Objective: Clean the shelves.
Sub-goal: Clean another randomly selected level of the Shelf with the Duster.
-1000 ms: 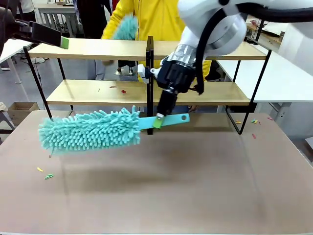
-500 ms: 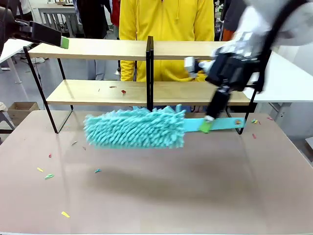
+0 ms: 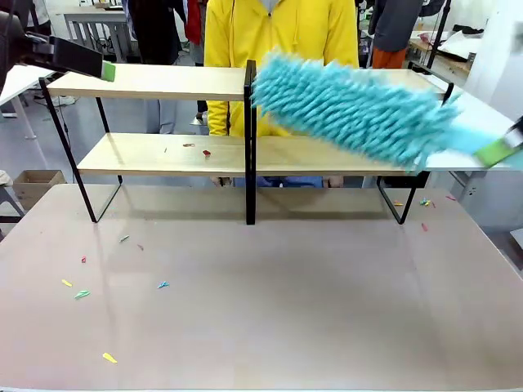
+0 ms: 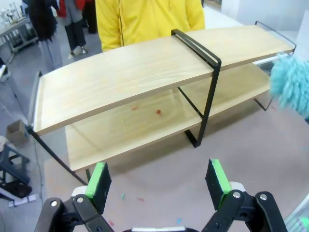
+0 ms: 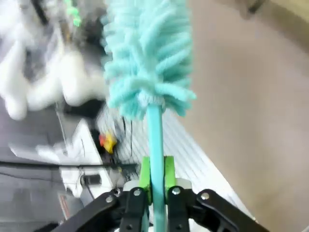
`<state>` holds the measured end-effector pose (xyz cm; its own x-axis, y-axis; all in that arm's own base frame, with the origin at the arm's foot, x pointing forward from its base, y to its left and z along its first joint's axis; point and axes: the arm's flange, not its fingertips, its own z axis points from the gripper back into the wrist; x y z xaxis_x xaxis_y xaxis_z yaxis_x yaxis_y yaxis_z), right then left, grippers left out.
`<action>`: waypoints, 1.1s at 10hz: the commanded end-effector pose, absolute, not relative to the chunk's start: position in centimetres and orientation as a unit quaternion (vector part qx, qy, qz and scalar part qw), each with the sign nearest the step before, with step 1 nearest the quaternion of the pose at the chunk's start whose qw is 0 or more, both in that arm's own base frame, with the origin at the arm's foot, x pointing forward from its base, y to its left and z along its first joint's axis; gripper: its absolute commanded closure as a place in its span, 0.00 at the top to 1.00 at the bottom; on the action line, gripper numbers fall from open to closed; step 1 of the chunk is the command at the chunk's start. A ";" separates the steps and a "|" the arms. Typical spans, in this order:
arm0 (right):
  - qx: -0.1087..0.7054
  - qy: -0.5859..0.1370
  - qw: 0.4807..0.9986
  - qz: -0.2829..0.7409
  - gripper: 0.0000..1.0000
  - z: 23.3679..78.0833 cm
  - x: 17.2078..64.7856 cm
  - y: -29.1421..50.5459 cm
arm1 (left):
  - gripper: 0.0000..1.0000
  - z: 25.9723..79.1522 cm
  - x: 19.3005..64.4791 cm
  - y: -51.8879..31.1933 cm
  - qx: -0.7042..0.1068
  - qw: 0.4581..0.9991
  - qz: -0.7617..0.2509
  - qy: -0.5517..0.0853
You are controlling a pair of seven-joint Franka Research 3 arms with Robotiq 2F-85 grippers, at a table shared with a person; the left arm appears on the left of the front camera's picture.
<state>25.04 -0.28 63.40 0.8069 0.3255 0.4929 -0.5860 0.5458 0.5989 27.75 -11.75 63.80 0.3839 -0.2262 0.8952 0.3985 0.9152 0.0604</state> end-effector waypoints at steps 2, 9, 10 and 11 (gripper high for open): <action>0.360 -0.291 0.871 0.165 0.13 66.5 22.3 -4.2 | 1.00 63.8 27.8 -11.6 -0.082 0.828 -0.187 -0.522; 0.403 -0.401 0.804 0.173 0.13 67.7 16.6 -11.2 | 1.00 63.8 27.8 -11.6 -0.082 0.828 -0.187 -0.522; 0.394 -0.387 0.815 0.173 0.13 69.4 15.3 -11.7 | 1.00 63.8 27.8 -11.6 -0.082 0.828 -0.187 -0.522; 0.394 -0.387 0.815 0.173 0.13 69.4 15.3 -11.7 | 1.00 63.8 27.8 -11.6 -0.082 0.828 -0.187 -0.522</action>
<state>15.50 -11.88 68.79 0.6417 -0.0236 0.7666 -0.5868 0.6285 0.5105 27.77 -11.75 63.78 0.3846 -0.2262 0.8949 0.3985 0.9152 0.0601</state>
